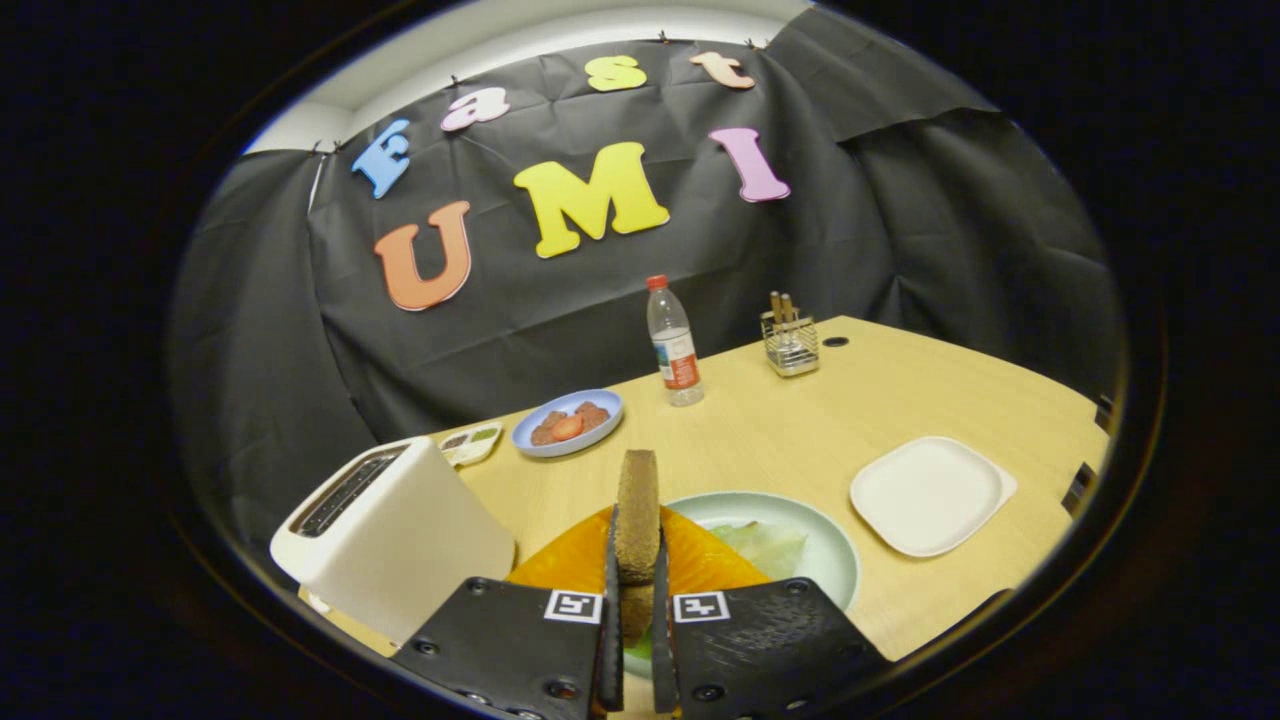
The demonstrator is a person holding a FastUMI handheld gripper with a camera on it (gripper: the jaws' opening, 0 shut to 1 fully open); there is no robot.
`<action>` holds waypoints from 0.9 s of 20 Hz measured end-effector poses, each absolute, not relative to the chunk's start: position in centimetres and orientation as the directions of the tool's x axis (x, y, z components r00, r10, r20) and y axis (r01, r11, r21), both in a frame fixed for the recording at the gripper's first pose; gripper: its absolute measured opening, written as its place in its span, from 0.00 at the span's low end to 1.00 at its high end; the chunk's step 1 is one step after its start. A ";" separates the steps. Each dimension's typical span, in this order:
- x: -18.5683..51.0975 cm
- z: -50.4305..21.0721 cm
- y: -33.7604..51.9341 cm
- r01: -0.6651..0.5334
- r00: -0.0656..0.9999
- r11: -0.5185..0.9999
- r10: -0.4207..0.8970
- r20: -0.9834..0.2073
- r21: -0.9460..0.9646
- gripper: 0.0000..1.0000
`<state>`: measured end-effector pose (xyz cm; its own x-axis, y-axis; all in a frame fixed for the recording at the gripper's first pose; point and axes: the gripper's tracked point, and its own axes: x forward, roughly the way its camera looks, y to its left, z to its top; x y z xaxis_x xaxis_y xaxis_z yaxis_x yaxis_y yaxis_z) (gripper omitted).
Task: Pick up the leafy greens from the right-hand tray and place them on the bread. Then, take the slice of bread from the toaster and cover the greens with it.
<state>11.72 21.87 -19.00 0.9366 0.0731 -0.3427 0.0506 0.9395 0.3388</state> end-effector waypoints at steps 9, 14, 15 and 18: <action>11.3 -21.5 19.1 0.094 0.916 0.961 0.019 -0.400 0.259 0.47; 10.5 -22.7 16.8 0.139 0.901 0.959 -0.019 -0.434 0.247 0.72; 10.4 -22.7 16.4 0.145 0.899 0.958 -0.023 -0.438 0.247 0.75; 10.0 -21.6 14.9 0.146 0.913 0.958 -0.035 -0.407 0.247 0.87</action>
<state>10.02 14.88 -21.59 0.9126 -0.0345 -0.4074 0.1464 0.9580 0.2467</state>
